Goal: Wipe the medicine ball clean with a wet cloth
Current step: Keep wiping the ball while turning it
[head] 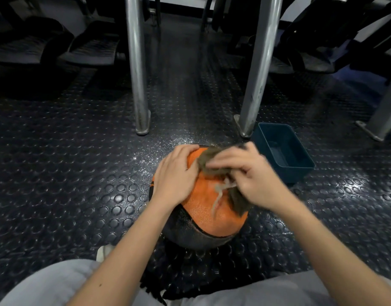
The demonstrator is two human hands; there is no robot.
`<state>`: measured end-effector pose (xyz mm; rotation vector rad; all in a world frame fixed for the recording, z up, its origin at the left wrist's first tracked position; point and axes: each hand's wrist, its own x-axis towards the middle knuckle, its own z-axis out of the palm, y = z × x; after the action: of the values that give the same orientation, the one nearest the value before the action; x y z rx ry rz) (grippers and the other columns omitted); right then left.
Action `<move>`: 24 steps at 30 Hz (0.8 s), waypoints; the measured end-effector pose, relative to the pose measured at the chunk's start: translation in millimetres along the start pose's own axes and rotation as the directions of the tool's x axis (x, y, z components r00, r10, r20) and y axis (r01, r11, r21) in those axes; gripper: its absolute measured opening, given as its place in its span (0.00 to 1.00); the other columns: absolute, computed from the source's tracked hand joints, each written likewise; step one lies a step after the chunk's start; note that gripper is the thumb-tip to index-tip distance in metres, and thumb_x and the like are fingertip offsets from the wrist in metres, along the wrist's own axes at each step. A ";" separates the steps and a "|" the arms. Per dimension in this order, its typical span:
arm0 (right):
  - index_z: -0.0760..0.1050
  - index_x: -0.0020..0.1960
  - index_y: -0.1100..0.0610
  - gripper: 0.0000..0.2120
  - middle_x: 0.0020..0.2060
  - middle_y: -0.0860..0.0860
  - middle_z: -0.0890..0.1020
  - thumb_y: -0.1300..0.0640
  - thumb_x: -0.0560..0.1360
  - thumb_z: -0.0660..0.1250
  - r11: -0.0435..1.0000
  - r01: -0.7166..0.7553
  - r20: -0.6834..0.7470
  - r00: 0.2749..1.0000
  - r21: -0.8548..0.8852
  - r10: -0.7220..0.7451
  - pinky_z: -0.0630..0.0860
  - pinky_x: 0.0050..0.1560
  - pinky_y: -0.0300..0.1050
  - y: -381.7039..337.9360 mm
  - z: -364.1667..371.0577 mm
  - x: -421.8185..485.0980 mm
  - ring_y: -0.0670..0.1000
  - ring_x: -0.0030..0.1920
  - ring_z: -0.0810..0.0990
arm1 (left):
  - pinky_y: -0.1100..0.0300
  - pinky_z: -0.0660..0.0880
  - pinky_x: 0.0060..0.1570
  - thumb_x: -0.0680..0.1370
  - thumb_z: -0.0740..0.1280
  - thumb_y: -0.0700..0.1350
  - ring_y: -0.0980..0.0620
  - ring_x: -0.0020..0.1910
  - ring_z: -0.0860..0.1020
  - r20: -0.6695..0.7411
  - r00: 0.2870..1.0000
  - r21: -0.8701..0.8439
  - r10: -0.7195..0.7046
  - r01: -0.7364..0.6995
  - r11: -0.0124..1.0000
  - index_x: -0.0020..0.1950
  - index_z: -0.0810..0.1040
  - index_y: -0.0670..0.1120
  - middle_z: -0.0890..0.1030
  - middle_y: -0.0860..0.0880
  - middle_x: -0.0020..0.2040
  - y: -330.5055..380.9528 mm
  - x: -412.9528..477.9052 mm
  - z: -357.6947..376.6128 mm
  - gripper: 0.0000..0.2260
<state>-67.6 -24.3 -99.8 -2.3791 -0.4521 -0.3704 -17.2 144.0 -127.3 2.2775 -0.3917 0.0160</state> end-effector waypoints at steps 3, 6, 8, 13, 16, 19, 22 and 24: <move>0.79 0.52 0.43 0.26 0.51 0.35 0.77 0.72 0.72 0.57 0.998 -0.038 -0.055 0.998 -0.049 0.035 0.64 0.52 0.44 26.1 6.5 -10.8 0.50 0.48 0.67 | 0.56 0.62 0.66 0.81 0.57 0.54 0.56 0.66 0.68 0.012 1.000 -0.011 -0.007 0.008 1.000 0.69 0.70 0.54 0.70 0.58 0.68 0.8 0.2 -1.4 0.17; 0.76 0.51 0.42 0.28 0.54 0.42 0.80 0.75 0.74 0.55 0.920 -0.377 -0.090 0.925 -0.103 0.369 0.61 0.52 0.44 58.0 -4.0 -13.1 0.49 0.49 0.63 | 0.55 0.62 0.66 0.81 0.57 0.54 0.57 0.66 0.67 0.016 1.000 -0.020 -0.009 0.010 1.000 0.69 0.69 0.54 0.69 0.59 0.68 0.3 -1.5 -2.6 0.17; 0.76 0.51 0.43 0.27 0.55 0.45 0.80 0.75 0.75 0.55 0.891 -0.447 -0.120 0.892 -0.083 0.437 0.60 0.53 0.38 54.8 -7.3 -9.9 0.50 0.51 0.64 | 0.55 0.62 0.66 0.81 0.57 0.54 0.57 0.66 0.67 0.007 1.000 -0.026 -0.014 0.014 1.000 0.69 0.69 0.55 0.69 0.59 0.68 -2.3 -1.2 -3.9 0.17; 0.81 0.52 0.47 0.23 0.51 0.37 0.77 0.69 0.73 0.57 0.997 0.006 -0.049 0.999 -0.074 -0.009 0.61 0.54 0.37 -1.2 7.3 -5.7 0.49 0.49 0.67 | 0.53 0.63 0.67 0.80 0.58 0.52 0.55 0.66 0.69 -0.035 0.998 -0.073 -0.048 0.045 0.996 0.68 0.72 0.52 0.71 0.57 0.67 -10.3 3.9 -3.5 0.16; 0.81 0.52 0.46 0.23 0.53 0.36 0.77 0.68 0.73 0.55 0.995 0.047 -0.091 0.994 -0.091 -0.055 0.62 0.51 0.43 13.9 18.1 -13.9 0.53 0.49 0.69 | 0.51 0.63 0.67 0.80 0.59 0.51 0.54 0.66 0.69 -0.045 0.997 -0.108 -0.055 0.050 0.993 0.67 0.73 0.51 0.72 0.55 0.67 -9.7 6.5 -2.8 0.16; 0.78 0.52 0.43 0.27 0.51 0.35 0.77 0.74 0.73 0.56 0.974 -0.221 -0.127 0.969 -0.057 0.213 0.58 0.54 0.33 49.9 14.3 -11.4 0.53 0.52 0.70 | 0.49 0.61 0.69 0.81 0.57 0.54 0.54 0.67 0.67 -0.038 0.996 -0.059 -0.079 0.077 0.995 0.69 0.70 0.52 0.70 0.56 0.68 -5.3 5.4 -0.2 0.18; 0.77 0.52 0.45 0.25 0.52 0.42 0.78 0.74 0.74 0.56 0.890 -0.453 -0.168 0.882 -0.041 0.441 0.55 0.52 0.25 62.5 4.3 -12.1 0.50 0.57 0.71 | 0.47 0.60 0.69 0.82 0.53 0.55 0.54 0.68 0.66 -0.077 0.988 -0.048 -0.132 0.129 0.991 0.70 0.68 0.51 0.68 0.55 0.69 -5.4 4.0 1.1 0.19; 0.78 0.53 0.48 0.25 0.53 0.44 0.79 0.75 0.74 0.57 0.928 -0.373 -0.231 0.904 -0.016 0.360 0.56 0.50 0.22 42.1 1.1 -7.5 0.48 0.55 0.71 | 0.46 0.60 0.69 0.82 0.52 0.54 0.52 0.68 0.66 -0.094 0.976 -0.067 -0.194 0.188 0.980 0.70 0.68 0.51 0.68 0.53 0.70 -9.3 8.8 -1.3 0.19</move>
<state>-56.8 -55.0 -127.5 -2.3775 0.1161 -0.4750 -6.0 148.3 -132.0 2.2372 -0.1176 0.0206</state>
